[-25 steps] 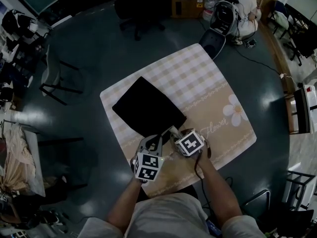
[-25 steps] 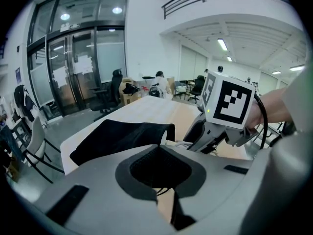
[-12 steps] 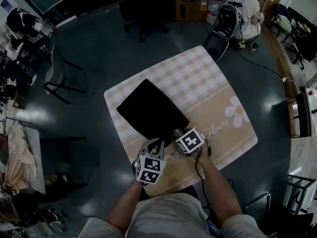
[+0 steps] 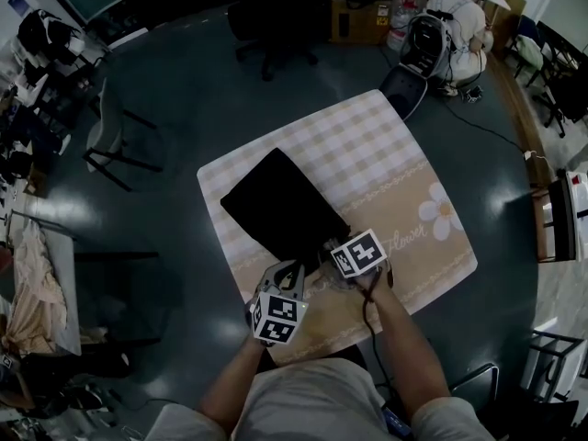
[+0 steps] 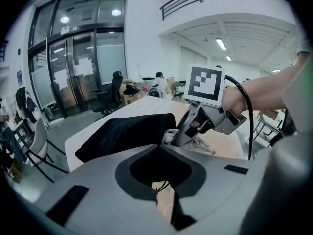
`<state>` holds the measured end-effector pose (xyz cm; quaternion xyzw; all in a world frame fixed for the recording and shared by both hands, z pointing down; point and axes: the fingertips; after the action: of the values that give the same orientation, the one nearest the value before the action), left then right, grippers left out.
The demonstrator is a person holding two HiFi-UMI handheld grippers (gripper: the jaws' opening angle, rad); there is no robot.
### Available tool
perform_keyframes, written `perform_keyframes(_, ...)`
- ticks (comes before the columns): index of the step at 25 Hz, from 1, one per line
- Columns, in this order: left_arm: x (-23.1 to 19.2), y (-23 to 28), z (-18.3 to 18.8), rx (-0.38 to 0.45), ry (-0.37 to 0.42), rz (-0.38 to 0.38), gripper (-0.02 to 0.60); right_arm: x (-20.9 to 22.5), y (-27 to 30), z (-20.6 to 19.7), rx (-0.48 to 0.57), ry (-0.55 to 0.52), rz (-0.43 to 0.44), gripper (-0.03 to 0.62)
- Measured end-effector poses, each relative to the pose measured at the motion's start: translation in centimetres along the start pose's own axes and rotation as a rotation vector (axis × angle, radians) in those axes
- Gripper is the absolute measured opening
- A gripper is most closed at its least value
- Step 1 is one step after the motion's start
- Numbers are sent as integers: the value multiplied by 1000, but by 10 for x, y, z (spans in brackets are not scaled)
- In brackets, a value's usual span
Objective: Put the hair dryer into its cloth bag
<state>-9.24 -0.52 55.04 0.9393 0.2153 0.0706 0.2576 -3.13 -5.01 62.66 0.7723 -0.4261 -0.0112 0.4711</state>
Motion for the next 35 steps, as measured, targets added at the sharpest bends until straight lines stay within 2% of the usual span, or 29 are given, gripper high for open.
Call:
perform_keyframes(12,-2,-6,2,5,11,-2,15,2,11,2,23,97,21,176)
perform_keyframes(23,-3,-9,-4,0,21,-19,15,7,13,2,57,256,73,175)
perform_keyframes(32,3,-9,-2,-3,26,-35,15,6,20,3,52,232,39,175)
perform_keyframes(35,7,-7,-1,-1,37,-45,15,8,24,4,61,253,35,175)
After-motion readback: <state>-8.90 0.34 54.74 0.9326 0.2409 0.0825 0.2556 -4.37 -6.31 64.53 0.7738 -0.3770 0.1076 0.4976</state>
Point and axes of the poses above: the fingertips, and each gripper's own axes: y forward along the fingers, x to its right, z out of its top, and after that the axes turned 13 degrees about x, right-handed
